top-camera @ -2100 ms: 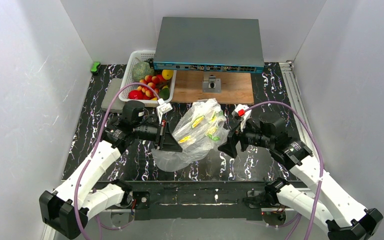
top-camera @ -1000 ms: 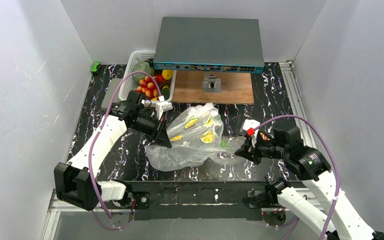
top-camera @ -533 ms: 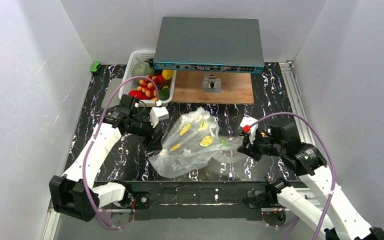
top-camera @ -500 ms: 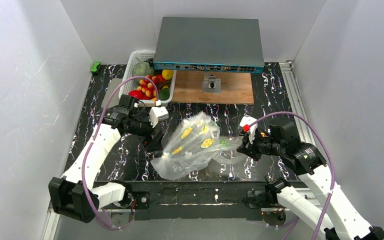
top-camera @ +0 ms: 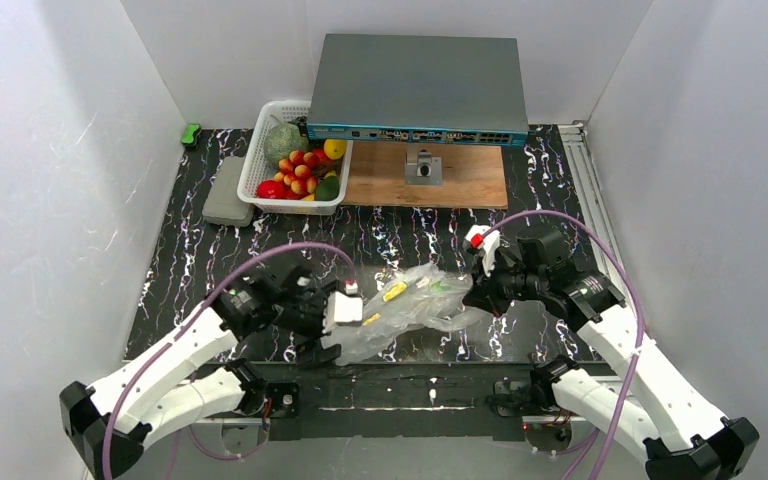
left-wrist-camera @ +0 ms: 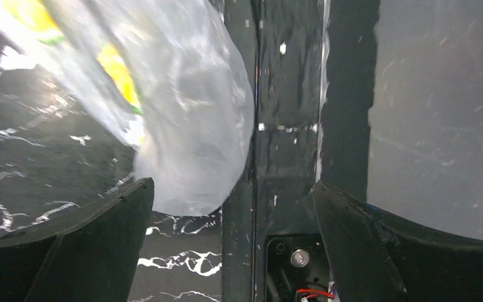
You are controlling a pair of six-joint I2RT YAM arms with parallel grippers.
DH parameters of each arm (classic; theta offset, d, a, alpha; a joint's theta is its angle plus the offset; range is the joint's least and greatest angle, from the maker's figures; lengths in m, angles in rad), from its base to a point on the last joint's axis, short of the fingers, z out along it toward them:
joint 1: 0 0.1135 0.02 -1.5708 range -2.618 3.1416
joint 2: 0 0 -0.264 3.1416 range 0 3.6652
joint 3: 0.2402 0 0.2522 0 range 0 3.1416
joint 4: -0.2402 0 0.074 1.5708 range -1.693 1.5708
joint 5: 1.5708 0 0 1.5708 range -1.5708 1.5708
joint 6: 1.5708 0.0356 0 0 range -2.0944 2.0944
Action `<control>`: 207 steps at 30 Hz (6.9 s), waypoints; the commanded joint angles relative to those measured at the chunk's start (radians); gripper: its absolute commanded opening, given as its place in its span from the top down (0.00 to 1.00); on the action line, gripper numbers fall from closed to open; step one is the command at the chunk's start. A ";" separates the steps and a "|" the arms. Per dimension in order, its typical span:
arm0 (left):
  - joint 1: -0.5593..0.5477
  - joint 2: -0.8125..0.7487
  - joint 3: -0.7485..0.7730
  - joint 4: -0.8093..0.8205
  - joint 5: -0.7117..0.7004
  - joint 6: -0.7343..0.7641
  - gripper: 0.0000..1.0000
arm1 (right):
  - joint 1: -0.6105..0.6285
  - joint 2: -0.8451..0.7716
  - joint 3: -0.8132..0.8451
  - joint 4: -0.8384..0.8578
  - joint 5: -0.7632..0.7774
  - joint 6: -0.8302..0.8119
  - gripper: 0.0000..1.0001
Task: Place the fake fruits into the plastic bag and tie a complex knot
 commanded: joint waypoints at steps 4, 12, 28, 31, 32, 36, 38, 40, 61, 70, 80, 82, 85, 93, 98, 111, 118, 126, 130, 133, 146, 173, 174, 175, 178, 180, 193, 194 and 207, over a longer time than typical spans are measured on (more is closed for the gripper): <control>-0.110 0.050 -0.201 0.198 -0.270 0.023 0.02 | -0.005 -0.052 0.034 0.020 0.016 0.026 0.99; 0.015 0.012 -0.316 0.134 -0.483 0.207 1.00 | -0.040 -0.158 0.087 -0.119 0.175 -0.084 0.99; 0.102 0.043 -0.054 0.126 -0.081 -0.060 0.02 | -0.054 0.005 0.136 -0.124 0.071 -0.167 0.99; 0.024 0.095 -0.085 0.273 -0.094 -0.064 0.02 | -0.054 -0.007 0.123 -0.073 0.070 -0.166 0.99; -0.015 0.121 -0.096 0.300 -0.098 -0.061 0.02 | -0.054 -0.009 0.118 -0.069 0.068 -0.167 0.99; -0.112 0.243 -0.171 0.403 -0.191 -0.032 0.05 | -0.054 -0.013 0.105 -0.097 0.067 -0.200 0.99; -0.110 0.312 -0.195 0.406 -0.269 0.006 0.39 | -0.055 -0.017 0.102 -0.133 0.101 -0.236 0.99; -0.079 0.359 -0.216 0.384 -0.340 0.047 0.72 | -0.057 -0.024 0.094 -0.163 0.151 -0.281 0.99; -0.095 -0.146 -0.481 0.511 -0.585 0.530 1.00 | -0.093 0.117 0.287 -0.137 -0.172 -0.090 0.02; -0.195 -0.209 -0.570 0.557 -0.708 0.592 1.00 | -0.104 0.207 0.133 0.045 -0.070 -0.103 0.01; -0.245 -0.238 -0.642 0.678 -0.755 0.605 1.00 | -0.077 0.377 -0.033 0.270 -0.074 -0.192 0.02; -0.251 -0.263 -0.670 0.714 -0.757 0.625 1.00 | -0.069 0.420 -0.043 0.322 -0.074 -0.191 0.02; -0.259 -0.292 -0.690 0.739 -0.765 0.644 1.00 | -0.051 0.484 -0.048 0.376 -0.050 -0.171 0.02; -0.276 -0.335 -0.705 0.810 -0.792 0.662 1.00 | -0.037 0.607 0.039 0.333 -0.053 -0.154 0.28; -0.283 -0.342 -0.661 0.744 -0.819 0.593 0.86 | -0.037 0.553 0.063 0.271 -0.110 -0.174 0.99; -0.256 -0.137 0.212 0.048 -0.302 -0.205 0.02 | 0.030 0.132 0.102 0.102 -0.062 -0.300 0.99; -0.249 0.153 0.496 0.053 -0.233 -0.343 0.04 | 0.195 0.114 0.204 0.100 0.066 -0.284 0.99; -0.243 0.295 0.506 0.187 -0.265 -0.483 0.15 | 0.277 0.108 0.268 0.108 0.103 -0.231 0.99; -0.223 0.339 0.500 0.222 -0.306 -0.521 0.52 | 0.295 0.080 0.286 0.111 0.042 -0.214 0.99; -0.078 0.274 0.442 0.267 -0.079 -0.546 1.00 | 0.295 0.029 0.267 0.118 0.039 -0.181 0.99; 0.005 -0.247 0.012 0.338 0.121 0.328 1.00 | 0.055 0.032 0.308 -0.019 -0.161 0.204 0.02; -0.030 -0.436 -0.033 0.289 -0.016 0.500 1.00 | -0.202 0.186 0.252 0.084 -0.158 0.249 0.99; -0.031 -0.472 -0.048 0.258 -0.023 0.531 1.00 | -0.263 0.174 0.249 0.064 -0.140 0.227 0.99; -0.031 -0.507 -0.066 0.207 -0.025 0.560 1.00 | -0.329 0.161 0.251 0.053 -0.124 0.181 0.99; -0.031 -0.661 -0.178 0.009 -0.021 0.730 1.00 | -0.465 0.147 0.252 0.006 -0.112 0.129 0.99; -0.030 -0.717 -0.292 -0.107 -0.057 0.795 1.00 | -0.470 0.118 0.205 0.040 -0.147 0.137 0.99; -0.097 -0.354 -0.198 0.000 0.181 0.555 0.19 | -0.410 0.137 -0.048 0.201 -0.257 0.406 0.99; -0.143 -0.311 -0.196 0.012 0.135 0.549 0.20 | -0.410 0.140 -0.052 0.208 -0.250 0.412 0.99; -0.420 0.031 -0.305 0.422 -0.307 0.439 0.37 | -0.409 0.168 -0.055 0.209 -0.228 0.401 0.99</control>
